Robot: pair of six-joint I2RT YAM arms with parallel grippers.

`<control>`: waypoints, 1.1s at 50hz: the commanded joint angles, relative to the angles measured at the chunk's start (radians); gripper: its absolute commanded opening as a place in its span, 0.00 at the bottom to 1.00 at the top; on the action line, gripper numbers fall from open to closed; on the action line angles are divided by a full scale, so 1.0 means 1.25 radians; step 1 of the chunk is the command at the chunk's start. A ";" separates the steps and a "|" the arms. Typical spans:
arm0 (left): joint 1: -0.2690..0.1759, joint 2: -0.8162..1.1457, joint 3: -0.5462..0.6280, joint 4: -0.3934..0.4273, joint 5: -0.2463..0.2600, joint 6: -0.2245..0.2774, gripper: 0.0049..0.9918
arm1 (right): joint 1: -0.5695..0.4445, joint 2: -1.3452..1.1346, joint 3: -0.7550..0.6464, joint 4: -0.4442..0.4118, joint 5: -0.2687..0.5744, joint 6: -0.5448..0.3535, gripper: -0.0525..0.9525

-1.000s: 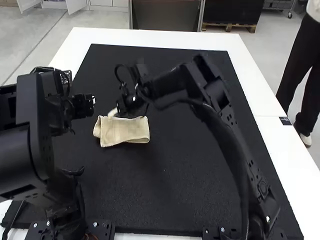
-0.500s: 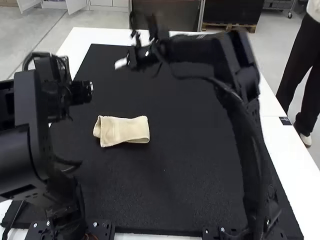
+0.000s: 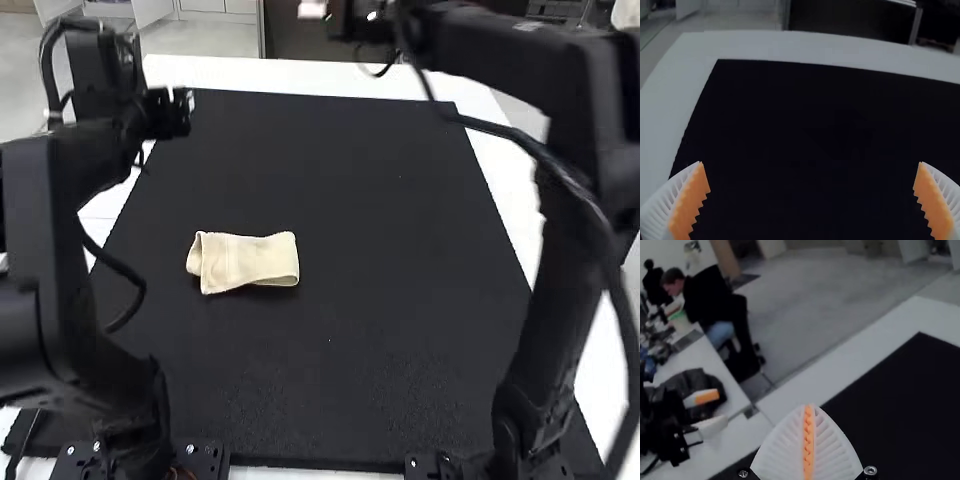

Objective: Fold the towel.

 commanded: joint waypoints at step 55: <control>-0.116 -0.587 -0.013 -0.045 -0.102 -0.138 0.97 | -0.384 -0.992 -0.619 0.190 -0.005 0.291 0.03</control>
